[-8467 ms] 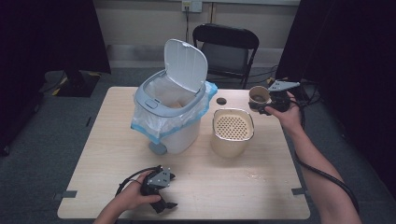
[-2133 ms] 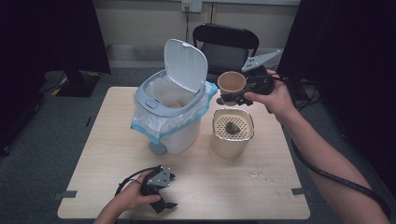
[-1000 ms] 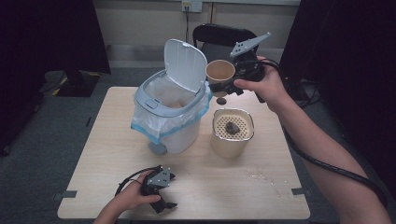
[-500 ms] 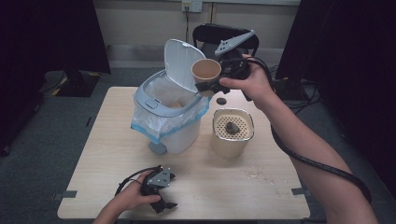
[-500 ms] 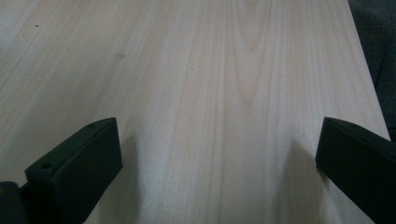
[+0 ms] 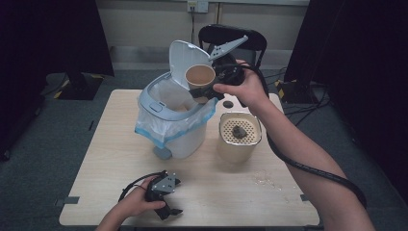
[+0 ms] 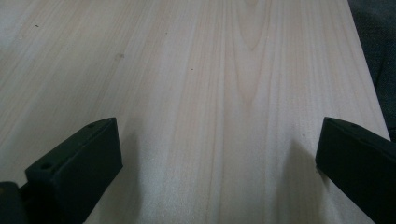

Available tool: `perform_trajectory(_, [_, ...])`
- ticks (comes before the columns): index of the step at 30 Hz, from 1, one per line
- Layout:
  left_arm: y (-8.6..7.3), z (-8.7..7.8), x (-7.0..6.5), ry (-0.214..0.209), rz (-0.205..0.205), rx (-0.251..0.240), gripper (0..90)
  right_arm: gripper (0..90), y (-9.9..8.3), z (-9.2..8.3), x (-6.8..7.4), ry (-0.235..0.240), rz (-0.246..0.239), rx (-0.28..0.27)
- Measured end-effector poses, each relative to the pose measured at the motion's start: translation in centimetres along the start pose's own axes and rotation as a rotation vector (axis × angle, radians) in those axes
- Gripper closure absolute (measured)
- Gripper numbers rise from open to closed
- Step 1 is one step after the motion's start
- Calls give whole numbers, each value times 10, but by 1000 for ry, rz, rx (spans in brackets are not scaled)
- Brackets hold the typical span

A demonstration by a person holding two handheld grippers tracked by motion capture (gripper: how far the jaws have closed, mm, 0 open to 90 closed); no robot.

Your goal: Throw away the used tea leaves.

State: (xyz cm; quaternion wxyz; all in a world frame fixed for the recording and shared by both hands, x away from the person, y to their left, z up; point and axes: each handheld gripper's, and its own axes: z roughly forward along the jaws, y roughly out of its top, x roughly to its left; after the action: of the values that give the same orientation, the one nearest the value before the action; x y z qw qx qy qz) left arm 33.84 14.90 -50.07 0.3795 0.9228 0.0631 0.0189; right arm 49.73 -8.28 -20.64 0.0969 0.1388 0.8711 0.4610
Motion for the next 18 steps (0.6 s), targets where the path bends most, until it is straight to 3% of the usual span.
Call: perform_trajectory(18, [0,-1,0,2,-1,8,0,273,6,31,7,-13,2,-7])
